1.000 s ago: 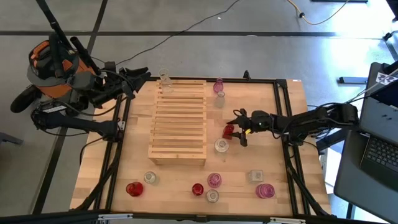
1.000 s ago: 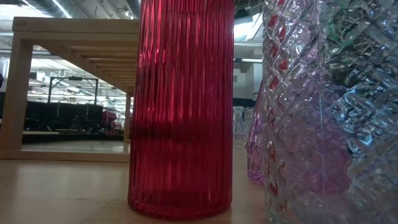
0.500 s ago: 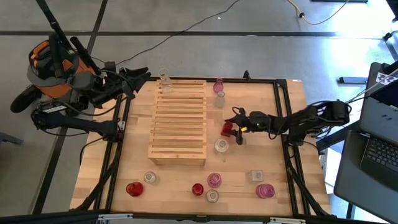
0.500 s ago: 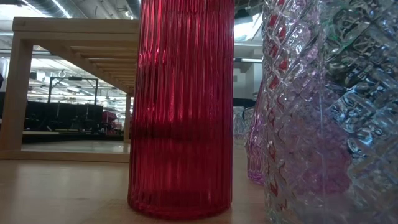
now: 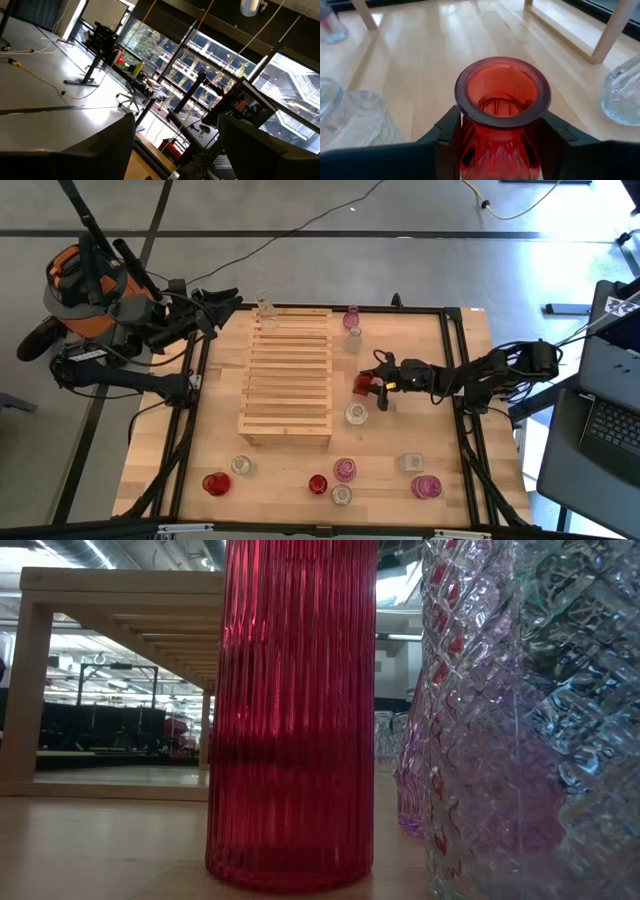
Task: Sort vases onto shelf
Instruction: Put the red vase on the shelf
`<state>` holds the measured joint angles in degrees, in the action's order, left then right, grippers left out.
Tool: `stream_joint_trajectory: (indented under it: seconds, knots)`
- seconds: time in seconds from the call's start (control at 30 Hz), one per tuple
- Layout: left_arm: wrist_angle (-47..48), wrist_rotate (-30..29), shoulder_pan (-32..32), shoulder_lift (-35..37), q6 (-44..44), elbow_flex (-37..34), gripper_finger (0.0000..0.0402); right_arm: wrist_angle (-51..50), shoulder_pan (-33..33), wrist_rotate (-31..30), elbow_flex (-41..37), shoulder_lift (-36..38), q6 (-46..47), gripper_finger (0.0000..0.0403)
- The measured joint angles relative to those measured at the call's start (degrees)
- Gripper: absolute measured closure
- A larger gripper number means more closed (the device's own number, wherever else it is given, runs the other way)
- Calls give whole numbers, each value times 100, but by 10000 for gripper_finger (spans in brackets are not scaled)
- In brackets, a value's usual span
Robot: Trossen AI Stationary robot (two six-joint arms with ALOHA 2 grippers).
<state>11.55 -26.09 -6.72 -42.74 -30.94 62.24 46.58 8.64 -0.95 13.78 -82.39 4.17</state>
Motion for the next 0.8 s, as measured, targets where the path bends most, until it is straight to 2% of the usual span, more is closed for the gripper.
stream_joint_trajectory:
  seconds: [0.33,0.43,0.6,0.8]
  knots:
    - [-2,0,-2,0,2,0,127,-181,0,625,848,213,-6,259]
    - [-2,0,0,0,0,0,127,-866,-2,432,1292,506,-427,259]
    - [-2,0,-2,0,0,-2,127,-2598,0,-138,2201,1047,-1517,259]
    - [-1,0,-1,0,0,-1,127,-3390,2,48,3457,1122,-2275,259]
